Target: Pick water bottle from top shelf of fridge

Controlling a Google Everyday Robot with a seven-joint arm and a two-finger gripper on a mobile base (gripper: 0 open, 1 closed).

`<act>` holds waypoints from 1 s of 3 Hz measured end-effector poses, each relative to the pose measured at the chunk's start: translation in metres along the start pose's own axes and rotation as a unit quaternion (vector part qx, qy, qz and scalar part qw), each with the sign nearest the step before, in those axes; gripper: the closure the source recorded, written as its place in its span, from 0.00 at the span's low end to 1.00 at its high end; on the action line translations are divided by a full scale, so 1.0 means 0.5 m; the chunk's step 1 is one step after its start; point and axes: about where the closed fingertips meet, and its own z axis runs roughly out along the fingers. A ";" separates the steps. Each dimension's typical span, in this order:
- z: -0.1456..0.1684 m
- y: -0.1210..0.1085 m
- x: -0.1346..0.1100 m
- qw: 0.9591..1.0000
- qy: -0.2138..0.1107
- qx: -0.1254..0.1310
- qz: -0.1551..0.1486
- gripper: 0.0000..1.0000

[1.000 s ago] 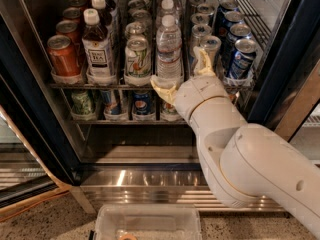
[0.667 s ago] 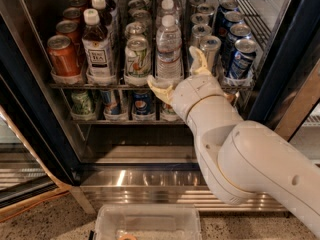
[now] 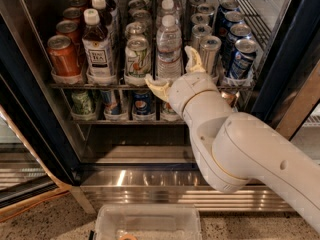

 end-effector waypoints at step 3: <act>0.065 -0.010 0.022 1.000 0.000 0.011 0.000 0.33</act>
Offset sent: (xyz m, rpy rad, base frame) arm 0.0381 -0.0039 -0.0100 0.0073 -0.0045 -0.0402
